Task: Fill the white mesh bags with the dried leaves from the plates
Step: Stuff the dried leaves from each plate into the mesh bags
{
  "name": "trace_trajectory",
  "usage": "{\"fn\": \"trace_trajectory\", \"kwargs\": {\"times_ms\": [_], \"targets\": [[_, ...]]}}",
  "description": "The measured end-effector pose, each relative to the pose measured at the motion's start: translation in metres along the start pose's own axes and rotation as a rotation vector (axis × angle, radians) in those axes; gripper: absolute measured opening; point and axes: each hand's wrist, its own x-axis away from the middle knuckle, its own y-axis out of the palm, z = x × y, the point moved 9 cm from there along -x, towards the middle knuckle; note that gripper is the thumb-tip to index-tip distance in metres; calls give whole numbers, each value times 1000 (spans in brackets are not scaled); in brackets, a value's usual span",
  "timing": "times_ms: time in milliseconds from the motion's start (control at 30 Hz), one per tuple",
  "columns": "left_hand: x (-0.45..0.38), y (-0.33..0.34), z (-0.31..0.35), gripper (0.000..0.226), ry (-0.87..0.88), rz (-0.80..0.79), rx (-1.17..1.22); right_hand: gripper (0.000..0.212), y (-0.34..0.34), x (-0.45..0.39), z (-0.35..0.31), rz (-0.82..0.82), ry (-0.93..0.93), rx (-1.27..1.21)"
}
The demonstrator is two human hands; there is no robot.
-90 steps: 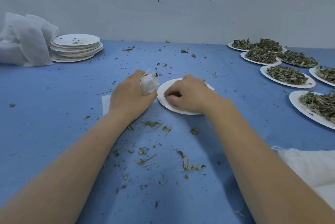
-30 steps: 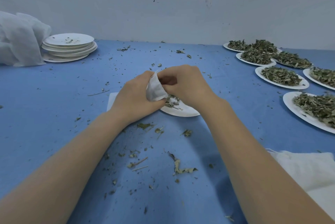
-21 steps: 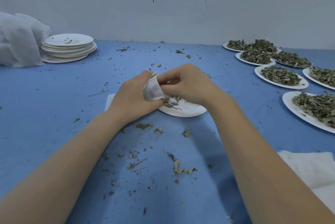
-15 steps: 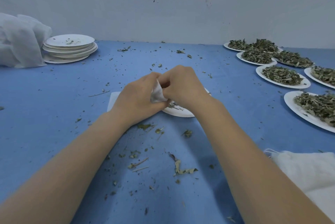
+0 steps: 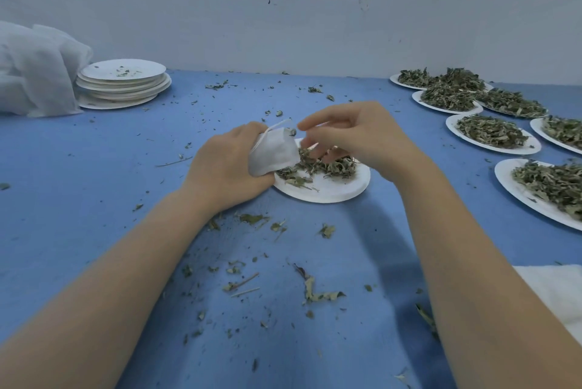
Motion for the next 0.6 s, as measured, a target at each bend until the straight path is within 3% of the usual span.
{"fn": "trace_trajectory", "kwargs": {"times_ms": [67,167,233,367,500,600], "targets": [[1,1,-2,53,-4,13,-3,26,-18,-5,13,166,43,316],[1,1,-6,53,-15,23,-22,37,-14,-8,34,110,157,677],[1,1,-6,53,-13,27,-35,36,-9,-7,42,42,200,737],[1,1,-8,53,-20,27,-30,25,-17,-5,36,55,176,622],[2,1,-9,53,-21,32,-22,48,-17,-3,43,12,257,727],[2,2,-8,54,-16,28,-24,33,-11,-4,41,29,233,746]]}}
